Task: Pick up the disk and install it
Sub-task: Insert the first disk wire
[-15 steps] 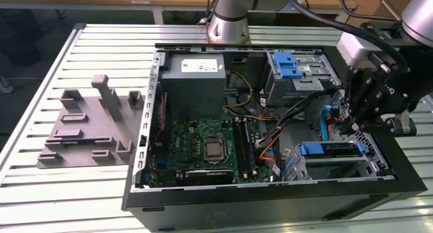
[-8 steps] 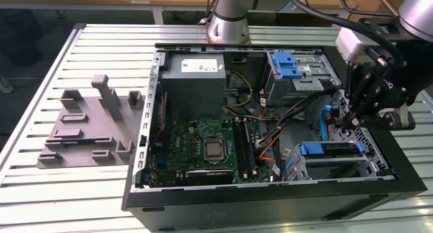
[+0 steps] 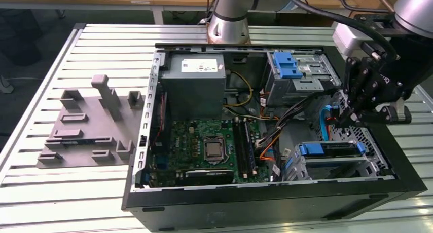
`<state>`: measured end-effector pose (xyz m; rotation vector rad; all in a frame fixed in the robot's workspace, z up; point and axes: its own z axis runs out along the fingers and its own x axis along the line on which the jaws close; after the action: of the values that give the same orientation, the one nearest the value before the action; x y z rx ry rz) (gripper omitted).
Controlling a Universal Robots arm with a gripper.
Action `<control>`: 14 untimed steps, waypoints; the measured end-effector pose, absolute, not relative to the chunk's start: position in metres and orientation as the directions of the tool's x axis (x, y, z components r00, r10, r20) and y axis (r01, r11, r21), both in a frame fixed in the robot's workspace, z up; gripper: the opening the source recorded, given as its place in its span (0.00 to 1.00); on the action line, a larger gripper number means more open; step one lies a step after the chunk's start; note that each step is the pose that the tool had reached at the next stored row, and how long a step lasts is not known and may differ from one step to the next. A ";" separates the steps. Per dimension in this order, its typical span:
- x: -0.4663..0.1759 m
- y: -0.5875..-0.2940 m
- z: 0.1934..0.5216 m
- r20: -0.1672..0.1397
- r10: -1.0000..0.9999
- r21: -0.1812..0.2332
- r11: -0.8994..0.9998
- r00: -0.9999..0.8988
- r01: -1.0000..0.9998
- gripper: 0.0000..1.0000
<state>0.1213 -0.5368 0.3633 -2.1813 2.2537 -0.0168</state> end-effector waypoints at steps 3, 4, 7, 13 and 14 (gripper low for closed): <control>0.121 -0.536 0.363 0.004 -0.999 -0.013 0.033 -0.033 -0.999 0.11; 0.121 -0.536 0.363 0.004 -0.999 -0.013 0.033 -0.033 -0.999 0.11; 0.121 -0.536 0.363 0.004 -0.999 -0.014 0.033 -0.033 -0.999 0.11; 0.121 -0.536 0.360 0.003 -0.999 -0.031 0.033 -0.033 -0.999 0.24; 0.120 -0.536 0.360 0.003 -0.999 -0.032 0.033 -0.033 -0.999 0.24</control>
<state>0.1204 -0.5359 0.3597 -2.1710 2.2431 -0.0396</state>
